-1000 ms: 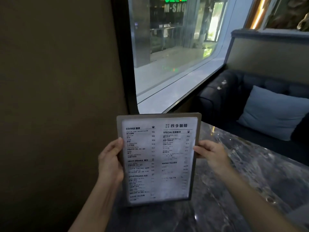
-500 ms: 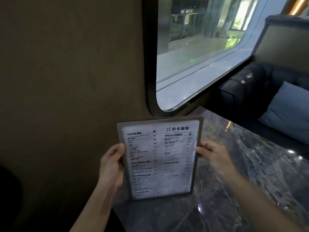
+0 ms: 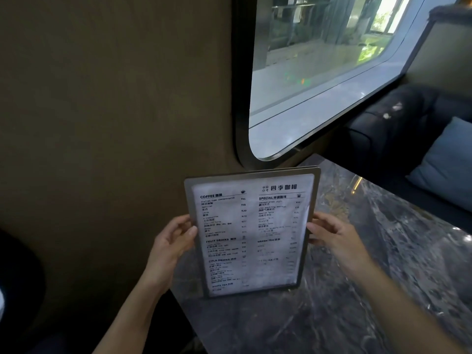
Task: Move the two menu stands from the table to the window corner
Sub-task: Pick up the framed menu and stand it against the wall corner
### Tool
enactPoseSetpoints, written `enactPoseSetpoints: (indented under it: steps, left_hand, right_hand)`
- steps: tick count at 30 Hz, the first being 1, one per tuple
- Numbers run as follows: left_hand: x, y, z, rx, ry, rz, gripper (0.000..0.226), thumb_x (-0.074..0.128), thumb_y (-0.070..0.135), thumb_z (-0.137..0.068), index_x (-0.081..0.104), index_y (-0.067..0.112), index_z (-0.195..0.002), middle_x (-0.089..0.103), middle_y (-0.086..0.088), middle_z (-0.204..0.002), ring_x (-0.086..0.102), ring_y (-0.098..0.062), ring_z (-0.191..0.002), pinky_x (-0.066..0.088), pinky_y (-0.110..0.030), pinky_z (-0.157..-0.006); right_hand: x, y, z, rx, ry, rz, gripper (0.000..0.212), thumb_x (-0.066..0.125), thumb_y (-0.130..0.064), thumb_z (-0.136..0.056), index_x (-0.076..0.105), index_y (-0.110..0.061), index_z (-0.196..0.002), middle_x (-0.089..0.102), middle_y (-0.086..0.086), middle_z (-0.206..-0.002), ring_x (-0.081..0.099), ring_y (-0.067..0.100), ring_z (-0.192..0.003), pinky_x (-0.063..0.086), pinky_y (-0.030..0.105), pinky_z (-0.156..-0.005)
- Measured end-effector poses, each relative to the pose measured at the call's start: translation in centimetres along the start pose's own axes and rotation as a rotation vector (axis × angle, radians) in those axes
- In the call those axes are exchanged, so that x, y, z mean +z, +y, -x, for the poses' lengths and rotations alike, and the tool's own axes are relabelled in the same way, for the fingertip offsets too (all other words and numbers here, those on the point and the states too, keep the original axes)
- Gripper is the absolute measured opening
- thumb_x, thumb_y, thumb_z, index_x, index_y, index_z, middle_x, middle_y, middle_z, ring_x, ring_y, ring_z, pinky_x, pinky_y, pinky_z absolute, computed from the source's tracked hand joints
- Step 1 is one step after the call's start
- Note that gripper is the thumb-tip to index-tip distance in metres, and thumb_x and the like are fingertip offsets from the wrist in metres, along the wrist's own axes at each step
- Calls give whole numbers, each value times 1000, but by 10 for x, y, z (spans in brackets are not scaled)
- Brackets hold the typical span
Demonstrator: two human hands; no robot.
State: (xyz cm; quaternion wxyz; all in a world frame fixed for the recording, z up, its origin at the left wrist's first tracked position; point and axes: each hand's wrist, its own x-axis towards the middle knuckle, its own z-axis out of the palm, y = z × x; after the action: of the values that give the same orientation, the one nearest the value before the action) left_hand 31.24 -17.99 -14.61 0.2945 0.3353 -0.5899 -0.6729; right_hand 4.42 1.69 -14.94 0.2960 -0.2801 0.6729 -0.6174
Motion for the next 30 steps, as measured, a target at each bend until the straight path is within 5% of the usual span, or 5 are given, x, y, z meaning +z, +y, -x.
enactPoseSetpoints:
  steps: [5,10,18,22,30]
  left_hand:
    - [-1,-25,16,-38,-56,-275,45,75,9,-70,57,39,-99,64,-3,-106,62,-17,-97,47,-21,-74]
    - [-1,-52,23,-133,-86,-578,58,68,16,-80,33,59,-100,63,3,-95,62,-1,-85,47,-20,-71]
    - [-3,-67,22,-61,-49,-773,55,65,20,-83,28,50,-111,57,13,-81,58,1,-74,46,-23,-64]
    - [-3,-68,25,-50,-51,-805,50,63,23,-84,27,43,-113,53,15,-82,54,5,-75,37,-14,-60]
    - [-6,-67,31,-59,-38,-832,54,60,24,-86,26,38,-125,53,15,-85,58,-2,-79,50,-30,-69]
  right_hand:
    - [-1,26,10,95,30,44,25,67,-3,-75,68,-17,-96,74,-4,-80,68,7,-72,53,17,-56]
    - [6,49,19,154,-35,252,24,63,2,-79,63,-7,-100,69,4,-86,65,11,-78,49,12,-58]
    - [15,52,27,110,-129,553,27,52,-4,-87,52,-13,-112,61,-8,-100,56,6,-92,43,1,-66]
    - [17,50,25,116,-137,565,32,51,-3,-88,49,-11,-119,61,-4,-111,55,12,-103,47,31,-92]
    - [19,59,10,191,-179,459,32,49,2,-87,49,-10,-117,61,11,-118,55,26,-112,45,52,-97]
